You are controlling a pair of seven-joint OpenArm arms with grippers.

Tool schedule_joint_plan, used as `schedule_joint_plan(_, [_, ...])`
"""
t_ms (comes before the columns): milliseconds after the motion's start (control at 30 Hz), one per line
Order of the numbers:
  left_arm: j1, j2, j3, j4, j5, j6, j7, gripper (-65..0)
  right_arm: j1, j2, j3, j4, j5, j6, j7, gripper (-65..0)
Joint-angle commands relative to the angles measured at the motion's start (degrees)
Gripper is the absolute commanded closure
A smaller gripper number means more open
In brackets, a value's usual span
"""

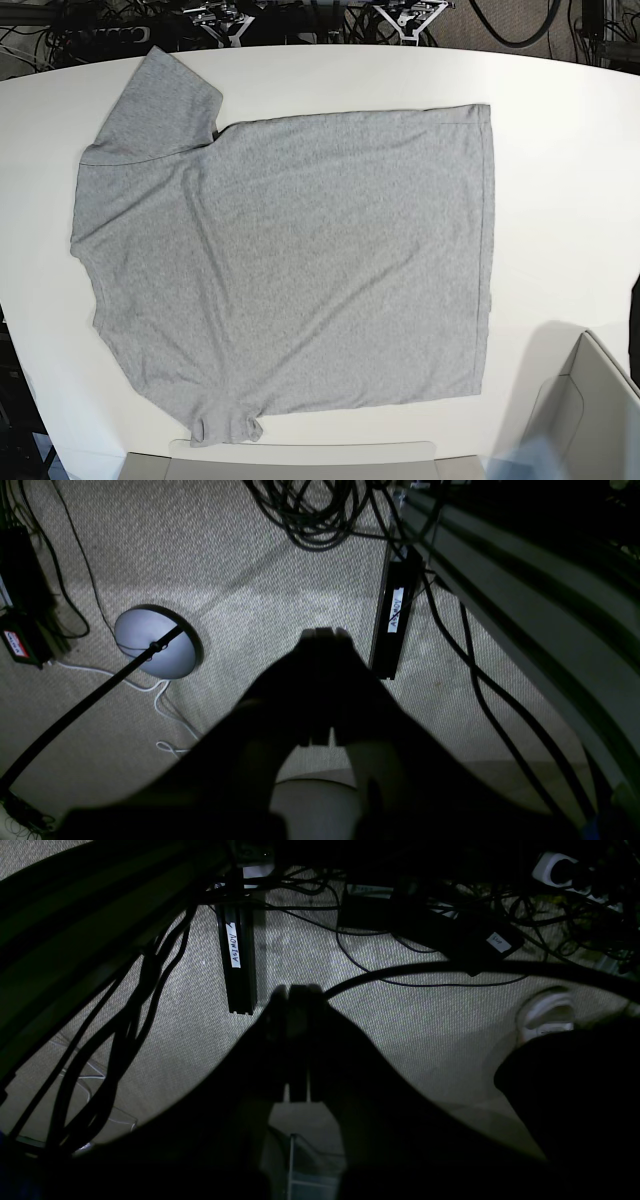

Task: Fold the T-shirt properly

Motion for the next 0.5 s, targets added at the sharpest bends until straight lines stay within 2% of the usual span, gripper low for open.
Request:
schedule_joint_plan(0, [0.4,0.1,-0.1,-0.1,0.3,0.3,-0.2,-0.3,0.2,0.2,-0.1,0.0,0.1,0.4,0.3,-0.2])
schedule_joint_plan(467, [1.3,-0.7,0.0,0.0,0.3,0.2,-0.4,-0.3,0.5,2.5,-0.1,0.0,0.0,0.4,0.3,-0.2])
